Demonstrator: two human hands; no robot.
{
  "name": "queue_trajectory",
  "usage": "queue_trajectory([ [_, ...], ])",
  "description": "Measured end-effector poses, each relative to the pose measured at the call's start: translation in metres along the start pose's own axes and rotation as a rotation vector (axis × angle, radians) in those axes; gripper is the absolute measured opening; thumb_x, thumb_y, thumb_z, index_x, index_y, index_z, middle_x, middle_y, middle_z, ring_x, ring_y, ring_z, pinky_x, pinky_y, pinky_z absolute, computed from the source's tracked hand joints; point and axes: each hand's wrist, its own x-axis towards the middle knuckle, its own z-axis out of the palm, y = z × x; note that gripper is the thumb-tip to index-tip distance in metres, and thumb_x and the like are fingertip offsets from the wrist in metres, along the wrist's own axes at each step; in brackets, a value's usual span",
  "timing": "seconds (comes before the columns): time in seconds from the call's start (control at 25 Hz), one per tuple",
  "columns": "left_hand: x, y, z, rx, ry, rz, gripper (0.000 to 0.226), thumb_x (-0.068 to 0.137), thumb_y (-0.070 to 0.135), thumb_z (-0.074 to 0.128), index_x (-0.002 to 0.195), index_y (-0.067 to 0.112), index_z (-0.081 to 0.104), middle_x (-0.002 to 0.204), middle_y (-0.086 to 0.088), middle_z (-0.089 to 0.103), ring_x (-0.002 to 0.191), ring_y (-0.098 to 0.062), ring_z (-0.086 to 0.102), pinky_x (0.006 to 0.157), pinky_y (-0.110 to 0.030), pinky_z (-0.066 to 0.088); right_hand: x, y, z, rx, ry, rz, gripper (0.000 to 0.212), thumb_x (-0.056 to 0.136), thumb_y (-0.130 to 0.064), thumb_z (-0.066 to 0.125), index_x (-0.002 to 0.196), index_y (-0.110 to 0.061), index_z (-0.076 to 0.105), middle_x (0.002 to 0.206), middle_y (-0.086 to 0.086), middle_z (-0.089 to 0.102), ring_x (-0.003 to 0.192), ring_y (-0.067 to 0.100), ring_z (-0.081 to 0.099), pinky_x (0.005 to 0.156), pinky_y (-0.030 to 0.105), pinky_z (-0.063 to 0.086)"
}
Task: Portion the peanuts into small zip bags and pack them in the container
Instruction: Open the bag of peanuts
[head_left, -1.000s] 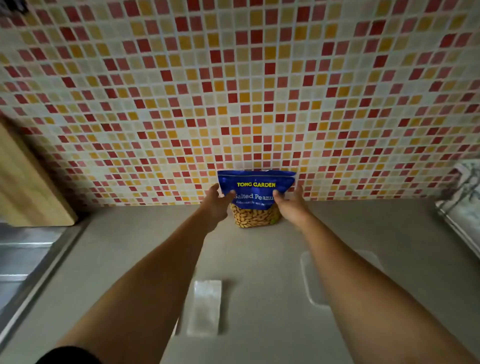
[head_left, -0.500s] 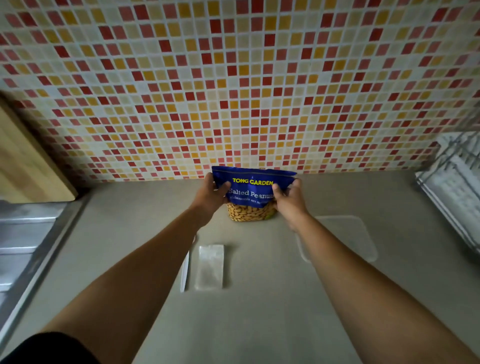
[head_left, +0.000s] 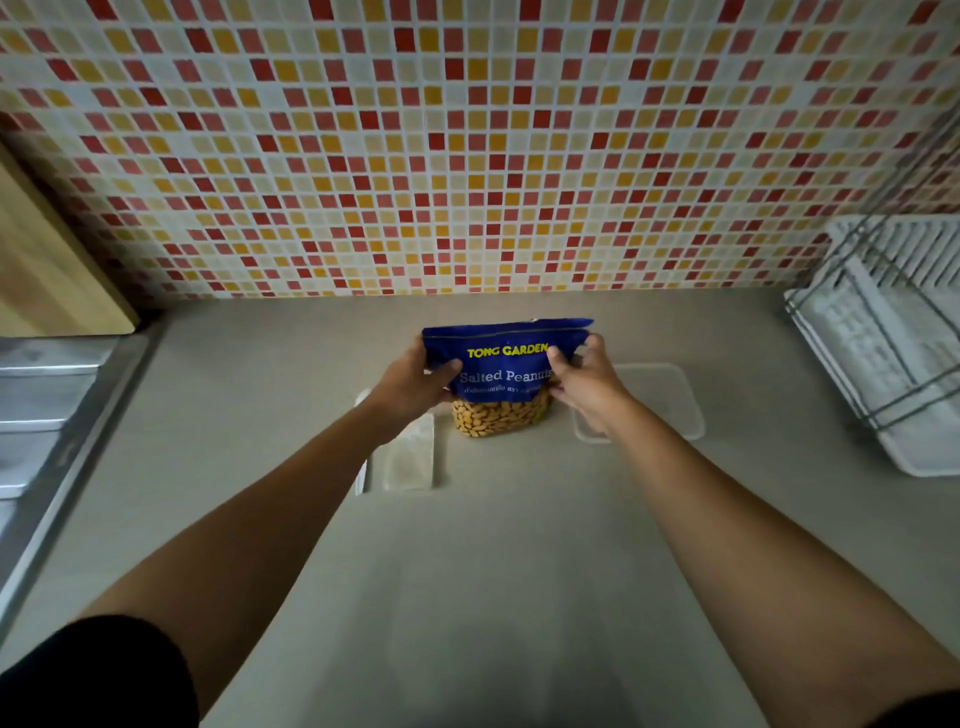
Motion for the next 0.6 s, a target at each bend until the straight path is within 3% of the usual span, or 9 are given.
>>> queue_trajectory([
  [0.12, -0.017, 0.012, -0.005, 0.353, -0.020, 0.005, 0.034, 0.089, 0.019, 0.061, 0.120, 0.014, 0.049, 0.110, -0.004, 0.063, 0.091, -0.018, 0.066, 0.069, -0.026, 0.057, -0.001, 0.002, -0.008, 0.010, -0.086, 0.034, 0.043, 0.092, -0.027, 0.055, 0.128, -0.019, 0.032, 0.134, 0.007, 0.051, 0.120, 0.024, 0.053, 0.090, 0.037, 0.050],
  [0.16, -0.018, 0.018, -0.011, 0.500, -0.107, -0.003, 0.033, 0.086, 0.017, 0.063, 0.117, 0.017, 0.050, 0.106, 0.000, 0.064, 0.086, -0.012, 0.065, 0.063, -0.020, 0.053, -0.001, 0.004, -0.010, -0.074, -0.081, 0.024, 0.048, 0.091, -0.032, 0.056, 0.130, -0.020, 0.031, 0.133, 0.007, 0.053, 0.117, 0.024, 0.055, 0.093, 0.040, 0.049],
  [0.24, -0.017, 0.030, -0.025, 0.668, -0.273, -0.046, 0.039, 0.083, 0.006, 0.062, 0.117, 0.022, 0.053, 0.107, 0.005, 0.061, 0.091, -0.008, 0.060, 0.069, -0.017, 0.046, -0.007, 0.005, -0.015, -0.270, 0.021, -0.040, 0.053, 0.089, -0.041, 0.056, 0.128, -0.015, 0.033, 0.120, 0.006, 0.059, 0.107, 0.022, 0.059, 0.090, 0.037, 0.047],
  [0.32, -0.010, 0.043, -0.030, 0.601, -0.180, -0.042, 0.036, 0.087, 0.000, 0.053, 0.118, 0.016, 0.058, 0.112, 0.000, 0.061, 0.103, -0.014, 0.057, 0.081, -0.023, 0.046, -0.020, 0.001, -0.016, -0.348, 0.161, -0.132, 0.043, 0.090, -0.045, 0.053, 0.112, -0.009, 0.045, 0.097, 0.003, 0.061, 0.090, 0.018, 0.058, 0.070, 0.026, 0.043],
  [0.4, -0.001, 0.056, -0.022, 0.339, -0.098, -0.038, 0.027, 0.096, 0.009, 0.045, 0.118, 0.011, 0.061, 0.115, -0.004, 0.064, 0.106, -0.017, 0.061, 0.085, -0.026, 0.051, -0.033, -0.006, -0.008, -0.241, 0.102, -0.155, 0.040, 0.090, -0.050, 0.048, 0.089, -0.011, 0.055, 0.078, 0.000, 0.063, 0.075, 0.016, 0.061, 0.062, 0.024, 0.045],
  [0.48, 0.009, 0.068, -0.008, 0.200, -0.222, -0.095, 0.028, 0.098, 0.026, 0.043, 0.114, 0.013, 0.063, 0.109, -0.004, 0.069, 0.099, -0.017, 0.066, 0.076, -0.023, 0.056, -0.040, -0.017, 0.005, -0.127, -0.011, -0.107, 0.043, 0.089, -0.053, 0.048, 0.073, -0.015, 0.060, 0.064, -0.003, 0.064, 0.062, 0.012, 0.062, 0.063, 0.024, 0.051],
  [0.6, 0.019, 0.076, 0.004, 0.257, -0.399, -0.188, 0.036, 0.092, 0.038, 0.051, 0.106, 0.009, 0.068, 0.085, -0.005, 0.074, 0.072, -0.016, 0.069, 0.059, -0.023, 0.055, -0.035, -0.027, 0.012, -0.034, -0.079, -0.047, 0.038, 0.086, -0.050, 0.056, 0.076, -0.014, 0.063, 0.067, -0.002, 0.066, 0.063, 0.010, 0.063, 0.065, 0.025, 0.055],
])
